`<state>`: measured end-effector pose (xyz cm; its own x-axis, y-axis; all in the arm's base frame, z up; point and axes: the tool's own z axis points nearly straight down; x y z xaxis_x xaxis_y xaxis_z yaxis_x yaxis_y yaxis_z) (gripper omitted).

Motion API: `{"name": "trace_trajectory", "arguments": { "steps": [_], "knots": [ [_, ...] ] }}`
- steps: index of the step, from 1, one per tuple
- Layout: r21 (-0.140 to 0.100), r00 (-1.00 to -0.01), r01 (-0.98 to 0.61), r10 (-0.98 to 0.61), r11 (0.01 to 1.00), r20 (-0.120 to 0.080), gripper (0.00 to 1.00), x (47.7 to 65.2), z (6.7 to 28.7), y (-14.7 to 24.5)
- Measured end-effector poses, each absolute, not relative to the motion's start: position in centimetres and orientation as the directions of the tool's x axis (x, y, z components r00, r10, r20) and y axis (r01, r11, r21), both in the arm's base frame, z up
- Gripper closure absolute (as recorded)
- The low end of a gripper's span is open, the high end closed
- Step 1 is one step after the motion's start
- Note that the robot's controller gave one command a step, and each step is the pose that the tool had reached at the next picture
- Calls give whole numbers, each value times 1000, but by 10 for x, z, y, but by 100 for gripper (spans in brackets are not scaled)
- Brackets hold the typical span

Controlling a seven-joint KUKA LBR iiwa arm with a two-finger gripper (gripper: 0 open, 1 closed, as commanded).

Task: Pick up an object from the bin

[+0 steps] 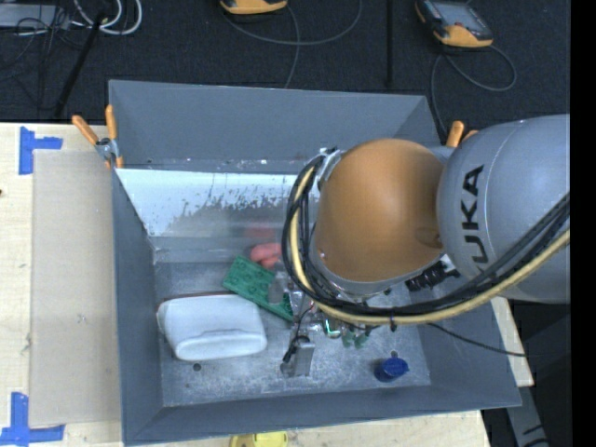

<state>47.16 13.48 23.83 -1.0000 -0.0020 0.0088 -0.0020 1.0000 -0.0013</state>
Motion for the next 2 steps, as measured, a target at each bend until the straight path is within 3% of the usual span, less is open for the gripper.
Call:
{"name": "trace_trajectory", "arguments": {
  "steps": [1, 2],
  "knots": [
    [0, -967, -255, -255, 967, -7, 0, 527, 70, 202],
    [1, -968, -250, -250, 968, -7, 0, 528, 72, 202]
  ]
}}
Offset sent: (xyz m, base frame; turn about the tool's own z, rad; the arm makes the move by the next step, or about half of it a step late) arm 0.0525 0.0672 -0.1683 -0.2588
